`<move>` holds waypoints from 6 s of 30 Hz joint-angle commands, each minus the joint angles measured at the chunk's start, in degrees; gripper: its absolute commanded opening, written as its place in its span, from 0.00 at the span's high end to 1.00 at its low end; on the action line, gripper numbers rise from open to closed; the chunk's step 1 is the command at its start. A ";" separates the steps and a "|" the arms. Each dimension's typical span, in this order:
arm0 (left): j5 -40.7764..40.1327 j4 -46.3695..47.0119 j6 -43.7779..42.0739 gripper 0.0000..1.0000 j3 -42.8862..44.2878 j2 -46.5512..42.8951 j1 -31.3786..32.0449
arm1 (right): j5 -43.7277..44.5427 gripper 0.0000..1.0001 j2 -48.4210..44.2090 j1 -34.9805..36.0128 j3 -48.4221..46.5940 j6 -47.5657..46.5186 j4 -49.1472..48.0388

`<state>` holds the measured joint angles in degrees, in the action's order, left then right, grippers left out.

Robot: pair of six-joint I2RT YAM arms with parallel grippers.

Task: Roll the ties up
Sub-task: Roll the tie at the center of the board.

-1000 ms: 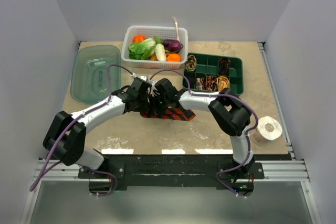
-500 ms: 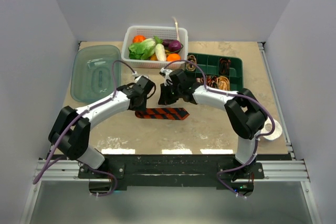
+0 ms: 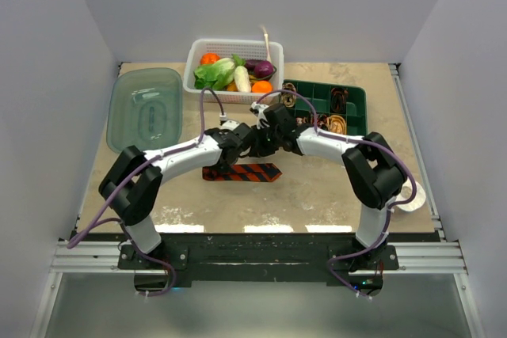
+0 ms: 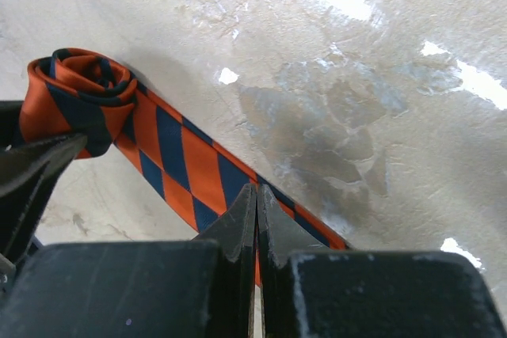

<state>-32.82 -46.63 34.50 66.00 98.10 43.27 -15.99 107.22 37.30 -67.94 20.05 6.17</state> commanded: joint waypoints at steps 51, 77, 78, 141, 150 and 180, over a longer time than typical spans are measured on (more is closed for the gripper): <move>36.74 27.29 -1.29 0.07 -20.19 -28.15 -19.35 | -5.28 1.00 -2.89 6.73 -5.36 0.33 -4.67; 48.90 36.17 -1.37 0.08 -29.79 -25.86 -30.61 | -6.52 1.00 5.02 9.55 -8.17 -1.07 -4.51; 49.08 36.35 -1.45 0.08 -29.96 -25.77 -30.61 | -6.08 1.00 4.76 9.46 -7.56 -1.24 -4.24; 61.91 58.16 -0.92 0.65 -35.24 -12.06 -30.43 | 0.34 1.00 0.01 6.56 -0.61 -3.35 -2.40; 51.20 40.93 -5.85 0.66 -25.93 -12.06 -25.44 | -0.54 1.00 2.64 6.56 -1.40 -2.48 -3.62; 26.58 16.40 -11.12 0.66 -5.88 -6.17 -17.69 | 3.95 1.00 7.48 6.82 -5.71 -2.83 -0.11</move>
<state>-1.15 -26.89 25.65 57.34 91.18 25.39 -10.46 114.41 43.92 -72.44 17.93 5.02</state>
